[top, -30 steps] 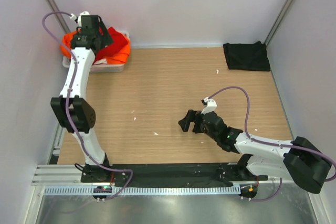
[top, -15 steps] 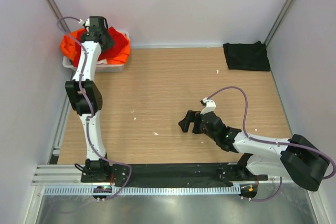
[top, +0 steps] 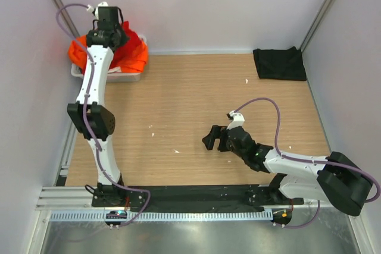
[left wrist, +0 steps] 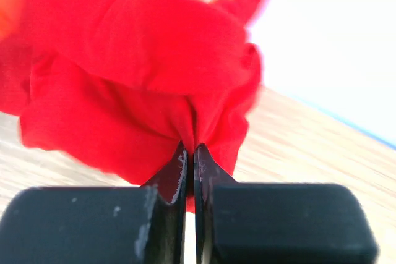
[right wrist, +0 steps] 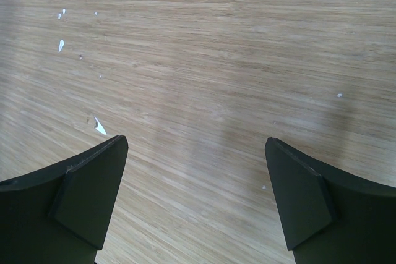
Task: Fold and stack the t-shirts
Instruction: Grab the tshirt from the pile, then move the tshirt to the center of the board, then flatten the tshirt out
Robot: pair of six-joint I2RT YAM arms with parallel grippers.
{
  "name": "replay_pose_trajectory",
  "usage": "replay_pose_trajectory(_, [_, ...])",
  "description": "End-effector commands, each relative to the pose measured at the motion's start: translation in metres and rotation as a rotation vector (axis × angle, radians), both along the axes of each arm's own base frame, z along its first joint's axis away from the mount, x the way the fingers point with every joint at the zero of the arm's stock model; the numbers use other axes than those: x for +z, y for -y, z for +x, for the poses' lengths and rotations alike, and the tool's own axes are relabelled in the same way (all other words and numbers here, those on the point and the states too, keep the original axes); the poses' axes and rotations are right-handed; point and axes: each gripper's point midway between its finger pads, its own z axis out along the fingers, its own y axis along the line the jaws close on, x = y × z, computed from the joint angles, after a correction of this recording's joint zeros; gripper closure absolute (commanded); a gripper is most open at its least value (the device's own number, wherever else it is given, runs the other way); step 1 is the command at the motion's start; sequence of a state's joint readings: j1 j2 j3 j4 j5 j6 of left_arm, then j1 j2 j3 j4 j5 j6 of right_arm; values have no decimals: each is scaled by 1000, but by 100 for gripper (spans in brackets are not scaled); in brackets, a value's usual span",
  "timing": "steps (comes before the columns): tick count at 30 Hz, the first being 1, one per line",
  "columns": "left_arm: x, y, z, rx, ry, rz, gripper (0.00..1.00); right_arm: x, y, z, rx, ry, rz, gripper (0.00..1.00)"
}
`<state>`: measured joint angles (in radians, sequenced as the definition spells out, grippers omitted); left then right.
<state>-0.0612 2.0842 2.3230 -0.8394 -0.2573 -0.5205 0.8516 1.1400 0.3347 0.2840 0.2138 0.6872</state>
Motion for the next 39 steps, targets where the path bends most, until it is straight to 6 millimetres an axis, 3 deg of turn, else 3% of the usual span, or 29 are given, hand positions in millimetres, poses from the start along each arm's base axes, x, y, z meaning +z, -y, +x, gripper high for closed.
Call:
replay_pose_trajectory(1, [188, 29, -72, -98, 401, 32, 100, 28, -9, 11, -16, 72, 68, 0])
replay_pose_trajectory(2, [220, 42, -100, -139, 471, 31, 100, 31, -7, 12, -28, 83, 75, 0])
replay_pose_trajectory(4, [239, 54, -125, -186, 509, 45, 100, 41, 2, 12, -66, 116, 111, 0])
replay_pose_trajectory(5, [226, 69, -132, -229, 473, 44, 100, 44, 7, 12, -85, 125, 116, 0])
replay_pose_trajectory(6, [235, 72, -154, -253, 488, 28, 100, 48, 11, 11, -100, 131, 118, 0])
replay_pose_trajectory(8, [216, 87, -171, -301, 433, -11, 96, 63, 29, 10, -155, 157, 106, 0])
replay_pose_trajectory(9, [187, 89, -185, -315, 349, -19, 94, 79, 37, 12, -190, 179, 112, 0])
replay_pose_trajectory(10, [170, 97, -193, -342, 302, -35, 82, 88, 47, 12, -228, 186, 100, 0])
replay_pose_trajectory(11, [152, 115, -206, -409, 249, -52, 67, 107, 72, 10, -316, 204, 75, 0])
replay_pose_trajectory(12, [103, 129, -213, -463, 124, -47, 53, 116, 84, 8, -352, 214, 66, 0])
replay_pose_trajectory(13, [91, 143, -231, -534, 88, -71, 28, 115, 100, 1, -381, 199, 10, 0])
replay_pose_trajectory(14, [64, 162, -250, -598, 4, -84, 9, 138, 111, 0, -418, 231, 37, 0])
replay_pose_trajectory(15, [47, 167, -262, -623, -51, -89, 1, 153, 126, -4, -453, 269, 48, 0])
replay_pose_trajectory(16, [23, 166, -280, -633, -113, -84, 0, 162, 132, -8, -455, 287, 48, 0])
replay_pose_trajectory(18, [12, 168, -300, -650, -121, -98, 0, 179, 141, -15, -443, 306, 40, 0])
replay_pose_trajectory(19, [-4, 162, -309, -639, -152, -94, 0, 181, 139, -17, -421, 303, 31, 0])
replay_pose_trajectory(20, [7, 148, -316, -600, -91, -84, 0, 187, 136, -18, -397, 302, 26, 0])
replay_pose_trajectory(23, [0, 117, -328, -519, -62, -25, 0, 173, 91, -14, -236, 205, -11, 0])
replay_pose_trajectory(26, [-9, 99, -337, -473, -53, 12, 0, 138, 38, -5, -100, 59, -49, 0])
replay_pose_trajectory(27, [-10, 95, -339, -464, -48, 19, 0, 132, 26, -3, -76, 35, -51, 0])
replay_pose_trajectory(28, [-13, 92, -342, -456, -50, 27, 0, 113, 10, 3, -53, -14, -85, 0])
replay_pose_trajectory(31, [-23, 76, -349, -422, -53, 67, 0, 115, -22, 20, -2, -20, -85, 0])
replay_pose_trajectory(32, [-33, 72, -353, -414, -73, 82, 0, 106, -39, 29, 33, -43, -115, 0])
replay_pose_trajectory(34, [-34, 63, -358, -396, -43, 88, 0, 102, -61, 39, 80, -55, -127, 0])
replay_pose_trajectory(35, [-39, 61, -360, -389, -43, 88, 0, 90, -79, 49, 117, -82, -155, 0])
replay_pose_trajectory(37, [-45, 56, -366, -383, -24, 87, 0, 90, -99, 62, 146, -82, -163, 1])
replay_pose_trajectory(38, [-43, 53, -367, -369, -16, 79, 0, 68, -107, 65, 177, -116, -205, 2])
replay_pose_trajectory(39, [-39, 52, -371, -379, 10, 72, 0, 61, -115, 68, 197, -126, -218, 3])
